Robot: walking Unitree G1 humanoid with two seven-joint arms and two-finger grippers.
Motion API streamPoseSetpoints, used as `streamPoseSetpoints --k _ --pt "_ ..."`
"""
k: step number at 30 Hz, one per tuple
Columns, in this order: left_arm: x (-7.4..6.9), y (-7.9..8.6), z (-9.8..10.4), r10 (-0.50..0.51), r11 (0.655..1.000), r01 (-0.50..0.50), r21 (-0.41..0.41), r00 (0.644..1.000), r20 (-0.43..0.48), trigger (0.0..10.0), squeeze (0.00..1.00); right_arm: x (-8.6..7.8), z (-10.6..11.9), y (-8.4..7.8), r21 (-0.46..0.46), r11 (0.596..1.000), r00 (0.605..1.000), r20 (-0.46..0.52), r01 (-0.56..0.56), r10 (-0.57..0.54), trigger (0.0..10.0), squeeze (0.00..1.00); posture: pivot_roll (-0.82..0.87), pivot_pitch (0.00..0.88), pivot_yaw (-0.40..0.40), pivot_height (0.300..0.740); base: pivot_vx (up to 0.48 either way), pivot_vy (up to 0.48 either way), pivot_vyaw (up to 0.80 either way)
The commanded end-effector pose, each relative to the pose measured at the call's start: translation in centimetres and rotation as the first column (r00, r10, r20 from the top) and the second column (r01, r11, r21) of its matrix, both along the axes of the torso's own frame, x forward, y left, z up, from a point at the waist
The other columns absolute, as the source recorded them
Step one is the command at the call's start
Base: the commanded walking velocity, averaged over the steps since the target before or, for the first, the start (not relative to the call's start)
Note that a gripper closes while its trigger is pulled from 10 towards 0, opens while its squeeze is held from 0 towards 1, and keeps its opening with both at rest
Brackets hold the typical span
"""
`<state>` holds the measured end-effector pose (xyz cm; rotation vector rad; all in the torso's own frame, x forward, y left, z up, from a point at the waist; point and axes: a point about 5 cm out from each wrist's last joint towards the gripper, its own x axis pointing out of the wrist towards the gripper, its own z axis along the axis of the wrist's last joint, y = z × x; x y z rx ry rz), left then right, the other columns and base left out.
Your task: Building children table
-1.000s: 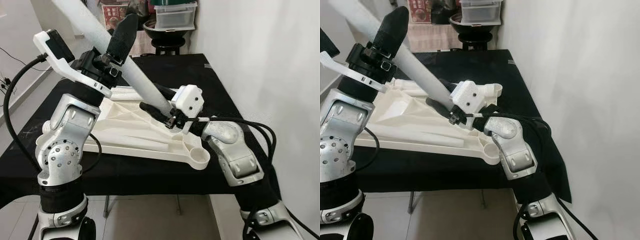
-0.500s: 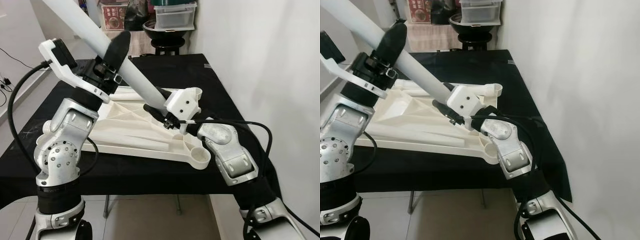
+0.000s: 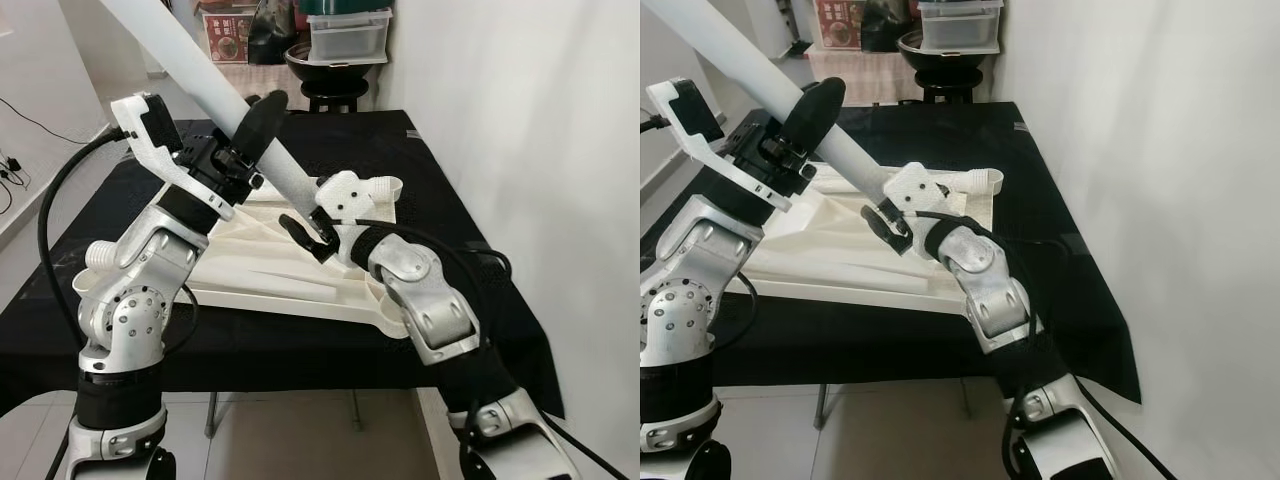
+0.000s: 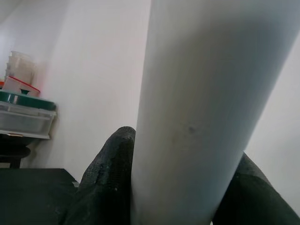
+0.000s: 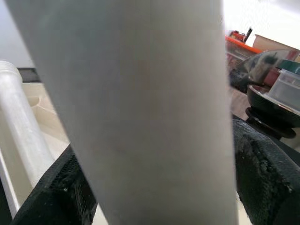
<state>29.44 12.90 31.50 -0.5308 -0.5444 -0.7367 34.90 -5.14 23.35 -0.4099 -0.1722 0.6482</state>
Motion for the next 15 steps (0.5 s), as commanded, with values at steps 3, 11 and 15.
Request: streamPoseSetpoints --k 3,11,15 --pt "-1.4 -3.9 0.5 -0.248 0.969 0.247 0.025 0.966 0.070 0.0 0.00 -0.1 -0.3 1.6 -0.040 0.998 0.999 -0.030 -0.038 0.037 2.7 0.00 -0.03 0.004 0.027 0.740 0.000 0.000 0.00" --pt "-1.3 -4.5 0.6 -0.265 0.964 0.264 0.028 0.961 0.080 0.0 0.00 0.3 -0.9 1.1 -0.133 0.991 0.997 -0.071 0.016 -0.025 0.0 0.00 -0.04 0.004 0.029 0.740 0.000 0.000 0.00" --pt "-1.4 -5.0 0.6 -0.279 0.960 0.277 0.032 0.957 0.085 0.0 0.00 0.5 -0.7 0.8 -0.129 0.991 0.996 -0.067 0.045 -0.054 0.0 0.00 -0.04 0.004 0.032 0.740 0.000 0.000 0.00"
